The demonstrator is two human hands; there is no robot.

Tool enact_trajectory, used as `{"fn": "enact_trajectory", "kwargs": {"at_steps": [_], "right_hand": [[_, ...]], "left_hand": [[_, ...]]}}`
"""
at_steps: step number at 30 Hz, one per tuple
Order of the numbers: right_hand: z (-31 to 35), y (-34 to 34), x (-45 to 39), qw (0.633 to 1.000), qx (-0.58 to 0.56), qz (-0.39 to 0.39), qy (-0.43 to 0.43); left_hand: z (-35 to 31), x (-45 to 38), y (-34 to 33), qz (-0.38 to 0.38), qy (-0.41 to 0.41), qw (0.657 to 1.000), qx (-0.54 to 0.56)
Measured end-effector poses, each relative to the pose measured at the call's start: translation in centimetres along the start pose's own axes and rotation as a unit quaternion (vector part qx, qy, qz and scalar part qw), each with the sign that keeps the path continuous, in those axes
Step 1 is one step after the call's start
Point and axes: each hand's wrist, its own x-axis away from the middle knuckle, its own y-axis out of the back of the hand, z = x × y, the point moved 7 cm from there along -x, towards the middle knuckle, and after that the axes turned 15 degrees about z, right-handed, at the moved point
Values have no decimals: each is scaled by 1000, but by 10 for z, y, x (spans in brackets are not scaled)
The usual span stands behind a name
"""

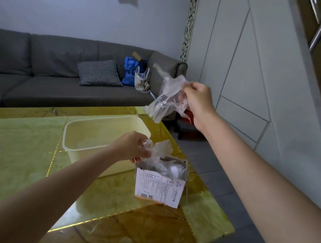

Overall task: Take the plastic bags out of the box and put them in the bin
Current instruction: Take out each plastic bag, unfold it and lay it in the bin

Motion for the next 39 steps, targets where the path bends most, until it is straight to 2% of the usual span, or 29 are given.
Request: {"fn": "enact_trajectory", "kwargs": {"at_steps": [2,5,7,9,12,17,19,22,23,25,26,27,29,31,33,35,37,39], "right_hand": [[-7,-1,-1,999,-11,23,-26],[-26,-8,4,993,-48,66,-80],[-35,-7,9,988,-85,78,-101],[-42,-8,12,980,-130,99,-113],[-52,-20,16,956,-194,157,-155],[-48,-51,23,895,-338,234,-173],[-47,-53,20,903,-325,227,-167],[-58,-40,13,930,-282,159,-174],[-63,-33,12,941,-253,130,-183],[-61,-16,5,971,-161,68,-163],[-51,-10,0,985,-116,50,-120],[-33,-12,-3,993,-69,64,-68],[9,-34,-6,983,61,169,30],[35,-69,-5,934,215,277,73],[42,-94,-9,904,282,315,58],[43,-103,-18,906,292,303,37],[42,-99,-26,907,337,245,55],[41,-87,-29,933,309,169,79]], "left_hand": [[-1,-1,-8,33,-6,999,32],[-15,4,-13,120,-24,989,87],[-22,11,0,129,-40,982,131],[-25,20,20,104,-68,970,208],[-19,25,40,58,-91,934,341],[-15,15,38,40,-89,908,408],[-11,15,46,-21,-86,877,473],[2,23,70,-148,-97,818,547],[8,27,80,-184,-95,822,531],[12,35,97,-235,-84,875,416],[8,38,105,-245,-89,905,337],[2,40,111,-248,-97,929,257],[-17,41,121,-243,-106,959,100],[-35,39,128,-239,-110,964,-41],[-47,37,130,-235,-123,956,-125],[-47,36,132,-234,-127,953,-143],[-34,36,134,-238,-103,957,-128],[-12,40,140,-251,-82,964,-10]]}}
